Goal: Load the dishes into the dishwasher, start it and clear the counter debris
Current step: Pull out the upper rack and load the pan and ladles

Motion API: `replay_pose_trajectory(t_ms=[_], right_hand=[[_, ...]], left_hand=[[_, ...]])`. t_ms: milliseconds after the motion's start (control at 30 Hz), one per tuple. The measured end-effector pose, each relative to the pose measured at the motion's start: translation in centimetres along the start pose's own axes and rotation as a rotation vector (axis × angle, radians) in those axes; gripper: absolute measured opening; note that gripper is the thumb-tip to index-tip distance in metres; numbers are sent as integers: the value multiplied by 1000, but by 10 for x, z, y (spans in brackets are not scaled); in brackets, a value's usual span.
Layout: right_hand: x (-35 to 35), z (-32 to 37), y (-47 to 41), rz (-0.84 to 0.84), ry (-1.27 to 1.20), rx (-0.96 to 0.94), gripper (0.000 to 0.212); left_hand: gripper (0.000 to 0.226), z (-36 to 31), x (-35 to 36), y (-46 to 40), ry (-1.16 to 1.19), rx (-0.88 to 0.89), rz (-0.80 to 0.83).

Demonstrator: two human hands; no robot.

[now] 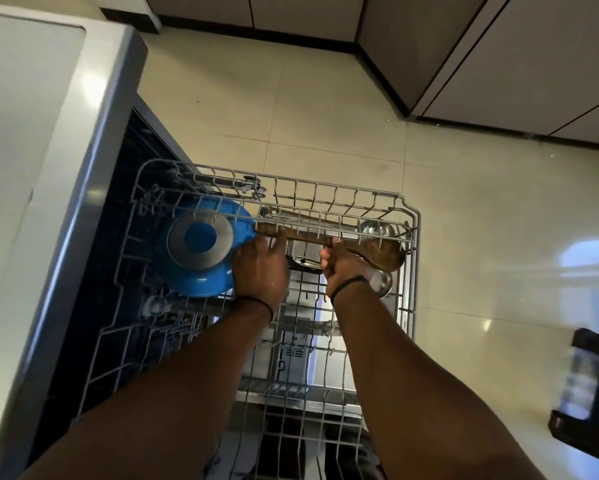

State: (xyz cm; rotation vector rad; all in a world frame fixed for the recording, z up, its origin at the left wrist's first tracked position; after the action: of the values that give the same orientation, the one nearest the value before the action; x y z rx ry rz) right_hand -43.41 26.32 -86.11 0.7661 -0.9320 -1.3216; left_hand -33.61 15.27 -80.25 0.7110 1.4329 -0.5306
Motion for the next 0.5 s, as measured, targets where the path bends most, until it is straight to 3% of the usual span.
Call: replay_pose_trajectory(t_ms=[167, 500], right_hand=[[5, 2, -2, 9, 41, 0, 21], [-4, 2, -5, 48, 96, 84, 8]], left_hand=[[57, -8, 2, -5, -22, 64, 90], [60, -15, 12, -9, -61, 79, 250]])
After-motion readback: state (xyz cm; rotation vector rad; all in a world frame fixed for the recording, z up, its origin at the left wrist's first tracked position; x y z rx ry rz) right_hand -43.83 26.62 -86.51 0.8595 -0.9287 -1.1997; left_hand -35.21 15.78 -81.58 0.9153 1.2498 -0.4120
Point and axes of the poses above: each hand's wrist, its own y-axis away from the middle knuckle, its own x-axis out of the palm, z = x × y, the point moved 6 cm from there along -y, towards the middle knuckle, and after that the axes turned 1 degree about -y, right-handed, at the moved point
